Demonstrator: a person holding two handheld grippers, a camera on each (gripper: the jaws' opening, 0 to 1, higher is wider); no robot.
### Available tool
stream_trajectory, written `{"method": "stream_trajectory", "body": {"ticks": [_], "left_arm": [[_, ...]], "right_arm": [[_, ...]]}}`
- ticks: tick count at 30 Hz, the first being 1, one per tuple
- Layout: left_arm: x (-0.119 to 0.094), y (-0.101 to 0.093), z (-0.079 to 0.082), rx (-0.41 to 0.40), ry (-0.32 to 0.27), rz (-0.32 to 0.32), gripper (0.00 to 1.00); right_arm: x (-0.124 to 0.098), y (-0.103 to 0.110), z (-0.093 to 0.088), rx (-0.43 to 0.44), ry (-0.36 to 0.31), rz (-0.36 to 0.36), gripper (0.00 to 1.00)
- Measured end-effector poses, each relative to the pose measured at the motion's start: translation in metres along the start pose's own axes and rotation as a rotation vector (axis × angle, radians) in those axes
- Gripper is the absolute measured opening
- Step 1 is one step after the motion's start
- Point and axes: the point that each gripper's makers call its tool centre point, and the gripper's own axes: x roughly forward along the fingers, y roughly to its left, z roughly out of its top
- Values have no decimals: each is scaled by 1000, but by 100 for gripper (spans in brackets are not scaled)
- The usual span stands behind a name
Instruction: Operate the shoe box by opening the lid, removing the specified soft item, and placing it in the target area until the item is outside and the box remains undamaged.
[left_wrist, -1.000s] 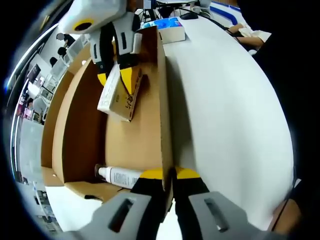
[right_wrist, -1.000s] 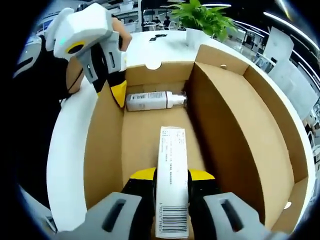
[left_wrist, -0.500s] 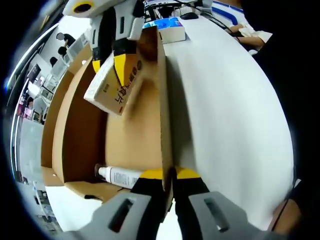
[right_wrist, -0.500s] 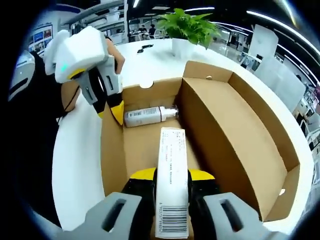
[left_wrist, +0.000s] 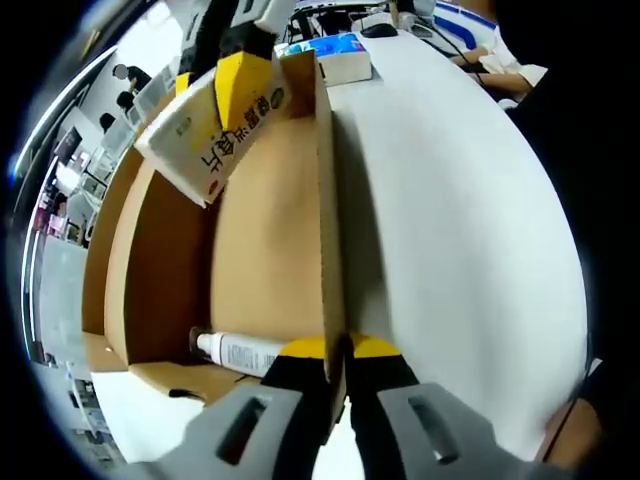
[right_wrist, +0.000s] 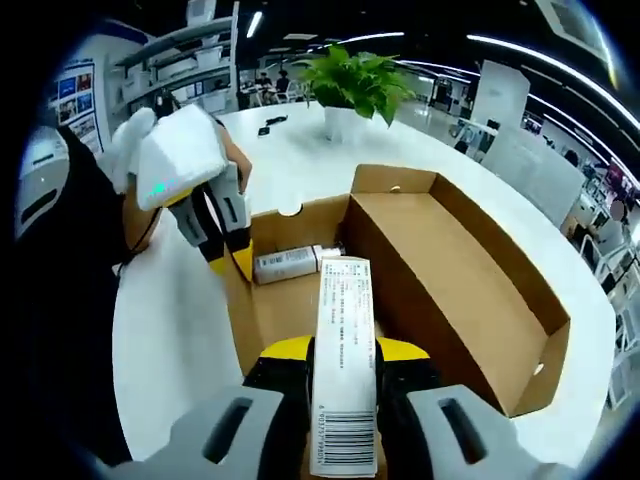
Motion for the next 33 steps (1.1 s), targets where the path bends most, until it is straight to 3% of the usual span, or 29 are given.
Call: {"method": "stream_trajectory", "body": {"ticks": [7, 12, 18, 28, 33], "left_arm": [[2, 2, 1, 0, 8, 0, 5], [1, -1, 4, 3, 4, 6, 4], [1, 1, 2, -1, 13, 4, 4], [3, 4, 1, 1, 15, 6, 4], [3, 4, 0, 0, 17, 8, 4]], "right_arm": [[-35, 6, 15, 67, -96, -51, 21], [-63, 14, 10, 115, -140, -107, 21], [-101, 27, -8, 203, -194, -194, 21], [-134, 43, -44, 307, -237, -283, 21], [-163, 47, -72, 475, -341, -399, 21]]}}
